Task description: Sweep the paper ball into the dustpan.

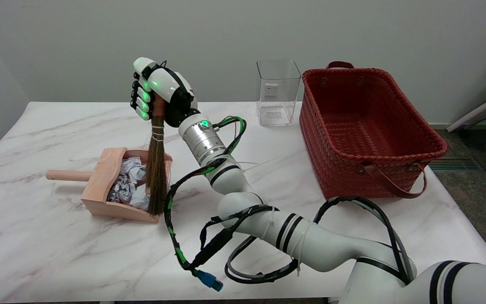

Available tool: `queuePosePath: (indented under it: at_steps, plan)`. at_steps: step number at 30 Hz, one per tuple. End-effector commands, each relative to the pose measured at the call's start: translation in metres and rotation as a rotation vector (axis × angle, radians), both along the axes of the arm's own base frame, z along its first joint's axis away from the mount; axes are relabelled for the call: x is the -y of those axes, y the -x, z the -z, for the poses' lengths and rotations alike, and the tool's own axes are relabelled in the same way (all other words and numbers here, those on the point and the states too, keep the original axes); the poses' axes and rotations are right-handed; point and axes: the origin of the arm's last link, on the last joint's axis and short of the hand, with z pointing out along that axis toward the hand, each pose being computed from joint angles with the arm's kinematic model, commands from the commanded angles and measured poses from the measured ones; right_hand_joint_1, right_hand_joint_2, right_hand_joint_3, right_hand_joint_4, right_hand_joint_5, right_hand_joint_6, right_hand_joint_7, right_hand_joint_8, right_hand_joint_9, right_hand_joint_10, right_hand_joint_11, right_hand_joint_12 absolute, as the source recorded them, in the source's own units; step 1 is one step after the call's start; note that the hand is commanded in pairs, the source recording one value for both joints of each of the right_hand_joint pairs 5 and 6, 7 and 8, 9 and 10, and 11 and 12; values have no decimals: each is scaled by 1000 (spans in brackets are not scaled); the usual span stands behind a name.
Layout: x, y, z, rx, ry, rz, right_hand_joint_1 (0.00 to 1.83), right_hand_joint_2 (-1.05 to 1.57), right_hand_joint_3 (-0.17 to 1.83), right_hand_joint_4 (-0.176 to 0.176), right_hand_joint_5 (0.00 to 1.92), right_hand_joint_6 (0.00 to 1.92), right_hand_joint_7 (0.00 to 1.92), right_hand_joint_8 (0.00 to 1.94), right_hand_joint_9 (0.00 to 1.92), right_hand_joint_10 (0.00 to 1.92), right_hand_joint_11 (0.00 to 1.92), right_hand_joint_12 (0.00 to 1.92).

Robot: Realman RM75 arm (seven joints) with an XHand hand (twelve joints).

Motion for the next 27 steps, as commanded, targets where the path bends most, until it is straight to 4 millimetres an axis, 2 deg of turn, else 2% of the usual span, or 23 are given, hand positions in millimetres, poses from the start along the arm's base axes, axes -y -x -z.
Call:
queuePosePath:
  at_steps: [1,15,21,23,27]
  plan:
    - [-1,22,-37,-65,65,9,914,1210,1271,0,1920,1920,1920,1920,1920,1920,1824,1824]
    - [8,15,-84,-119,157,-39,914,1270,1236,0,1920,1920,1920,1920,1920,1920,1834,1834]
    - [11,16,-94,-116,187,-34,914,1274,1236,0,1920,1920,1920,1920,1920,1920,1835,1835]
    - [10,17,-101,-116,208,-39,914,1274,1237,0,1920,1920,1920,1920,1920,1920,1835,1835]
    - [2,13,-130,-138,278,-98,914,1289,1229,0,1920,1920,1920,1920,1920,1920,1821,1821]
